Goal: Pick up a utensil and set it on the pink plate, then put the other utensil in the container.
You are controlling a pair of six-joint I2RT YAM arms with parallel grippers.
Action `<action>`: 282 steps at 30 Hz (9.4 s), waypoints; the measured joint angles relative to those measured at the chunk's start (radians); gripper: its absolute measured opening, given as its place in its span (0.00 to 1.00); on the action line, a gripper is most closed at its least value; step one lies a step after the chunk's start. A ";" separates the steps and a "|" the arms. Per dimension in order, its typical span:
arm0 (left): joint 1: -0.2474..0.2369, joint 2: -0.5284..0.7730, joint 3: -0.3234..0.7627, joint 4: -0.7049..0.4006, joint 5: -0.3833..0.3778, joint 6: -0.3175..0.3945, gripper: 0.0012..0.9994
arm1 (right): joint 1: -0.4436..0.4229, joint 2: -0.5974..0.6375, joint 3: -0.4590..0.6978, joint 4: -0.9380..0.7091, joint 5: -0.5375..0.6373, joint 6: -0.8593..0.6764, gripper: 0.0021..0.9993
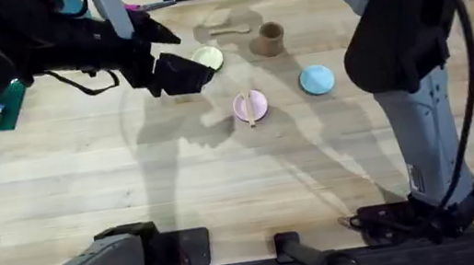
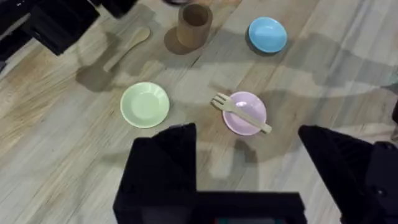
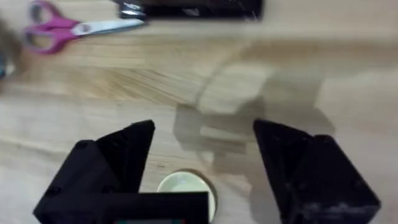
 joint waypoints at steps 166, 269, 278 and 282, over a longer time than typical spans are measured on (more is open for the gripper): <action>0.000 0.000 0.000 -0.011 0.000 0.000 0.99 | -0.115 0.159 0.070 -0.292 -0.314 -1.312 0.03; 0.000 0.000 0.000 -0.037 0.003 0.000 1.00 | -0.229 -0.927 -0.976 0.609 -0.270 -0.850 0.03; 0.000 0.000 0.000 -0.037 0.003 0.000 1.00 | -0.232 -0.927 -1.162 0.893 -0.327 -0.808 0.03; 0.000 0.000 0.000 -0.038 0.003 0.000 1.00 | -0.232 -0.927 -1.235 1.005 -0.353 -0.779 0.03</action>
